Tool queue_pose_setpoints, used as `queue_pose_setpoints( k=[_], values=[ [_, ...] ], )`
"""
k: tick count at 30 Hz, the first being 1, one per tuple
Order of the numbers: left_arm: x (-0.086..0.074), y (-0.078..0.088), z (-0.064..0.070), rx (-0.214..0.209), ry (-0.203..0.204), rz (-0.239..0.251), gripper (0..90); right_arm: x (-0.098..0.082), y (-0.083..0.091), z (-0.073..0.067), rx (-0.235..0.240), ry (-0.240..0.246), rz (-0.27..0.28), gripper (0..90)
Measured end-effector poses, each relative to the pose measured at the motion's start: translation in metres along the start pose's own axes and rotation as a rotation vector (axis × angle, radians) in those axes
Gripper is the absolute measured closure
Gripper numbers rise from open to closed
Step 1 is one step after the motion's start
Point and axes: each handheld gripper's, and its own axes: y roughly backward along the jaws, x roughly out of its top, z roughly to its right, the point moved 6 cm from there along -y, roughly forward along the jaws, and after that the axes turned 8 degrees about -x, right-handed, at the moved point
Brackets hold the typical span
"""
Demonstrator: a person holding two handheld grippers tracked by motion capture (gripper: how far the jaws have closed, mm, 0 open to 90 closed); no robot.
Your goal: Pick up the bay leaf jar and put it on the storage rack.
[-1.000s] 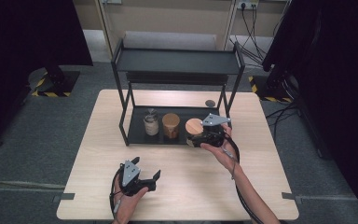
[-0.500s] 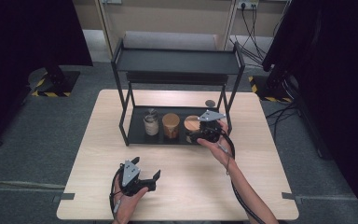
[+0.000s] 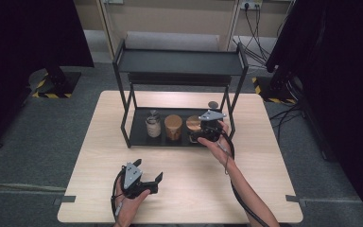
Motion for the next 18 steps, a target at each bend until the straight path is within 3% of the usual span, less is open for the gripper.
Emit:
queue_pose_setpoints(
  k=[18],
  values=[
    [0.0,0.0,0.0,-0.001,0.002,-0.001,2.6,-0.005,-0.019,0.007,-0.03,-0.043,-0.018,26.2]
  ],
)
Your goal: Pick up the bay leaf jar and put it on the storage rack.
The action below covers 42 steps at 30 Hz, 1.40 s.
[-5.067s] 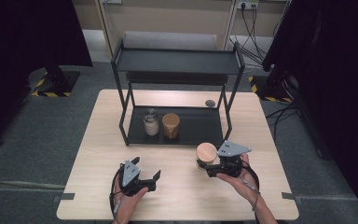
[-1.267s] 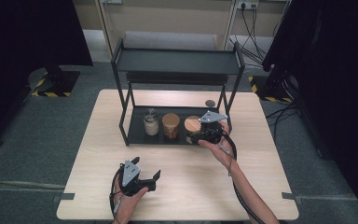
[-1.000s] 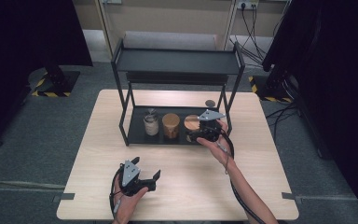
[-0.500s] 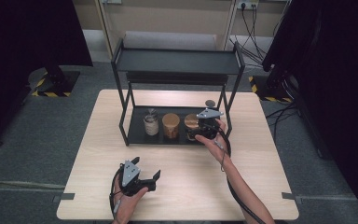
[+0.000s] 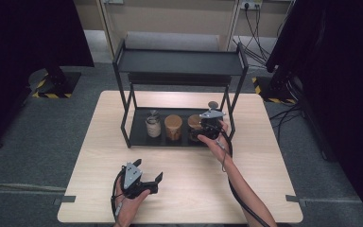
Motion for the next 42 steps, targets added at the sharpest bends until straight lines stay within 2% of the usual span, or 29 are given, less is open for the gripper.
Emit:
queue_pose_setpoints(
  k=[9,17,22,28,39,42],
  values=[
    [0.0,0.0,0.0,0.0,0.0,0.0,2.5,-0.003,-0.009,-0.002,-0.002,-0.003,-0.001,26.1],
    [0.0,0.0,0.0,0.0,-0.002,0.0,2.6,-0.006,-0.009,-0.001,0.003,-0.006,0.003,24.3],
    [0.0,0.0,0.0,0.0,-0.002,0.0,2.6,-0.008,-0.006,0.0,-0.002,-0.031,0.019,15.8],
    [0.0,0.0,0.0,0.001,-0.002,0.0,2.5,-0.008,0.0,-0.002,-0.014,-0.039,0.028,9.9],
    [0.0,0.0,0.0,0.001,-0.002,0.0,2.5,-0.012,0.011,-0.006,-0.026,-0.053,0.052,6.3],
    [0.0,0.0,0.0,0.001,-0.002,0.001,2.5,-0.013,0.014,-0.006,-0.013,-0.053,0.059,6.3]
  ],
)
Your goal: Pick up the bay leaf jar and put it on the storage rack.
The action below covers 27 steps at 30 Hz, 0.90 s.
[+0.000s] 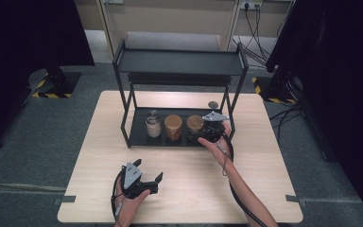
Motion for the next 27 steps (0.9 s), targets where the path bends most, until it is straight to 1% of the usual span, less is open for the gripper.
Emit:
queue_pose_setpoints(
  k=[11,17,27],
  values=[
    [0.0,0.0,0.0,0.001,-0.001,0.0,2.5,-0.004,0.015,0.0,0.029,0.008,0.011,6.2],
    [0.0,0.0,0.0,0.002,-0.003,0.0,2.6,-0.005,0.021,-0.001,0.038,0.004,0.028,6.3],
    [0.0,0.0,0.0,0.002,-0.003,-0.001,2.6,-0.006,0.036,-0.004,0.057,0.011,0.064,6.3]
  ],
)
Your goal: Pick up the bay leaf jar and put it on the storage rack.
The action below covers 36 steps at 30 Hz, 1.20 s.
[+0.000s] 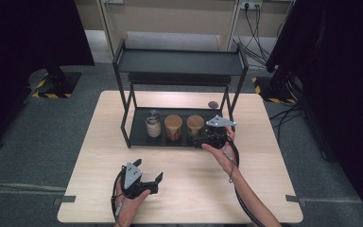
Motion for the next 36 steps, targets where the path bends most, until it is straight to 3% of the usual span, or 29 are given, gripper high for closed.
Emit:
queue_pose_setpoints(
  k=[20,36],
  values=[
    [0.0,0.0,0.0,0.001,0.0,-0.001,2.5,-0.009,0.016,-0.008,0.045,-0.009,0.04,6.3],
    [0.0,0.0,0.0,-0.001,-0.001,0.002,2.6,-0.017,0.02,-0.01,0.061,-0.008,0.037,6.3]
  ],
)
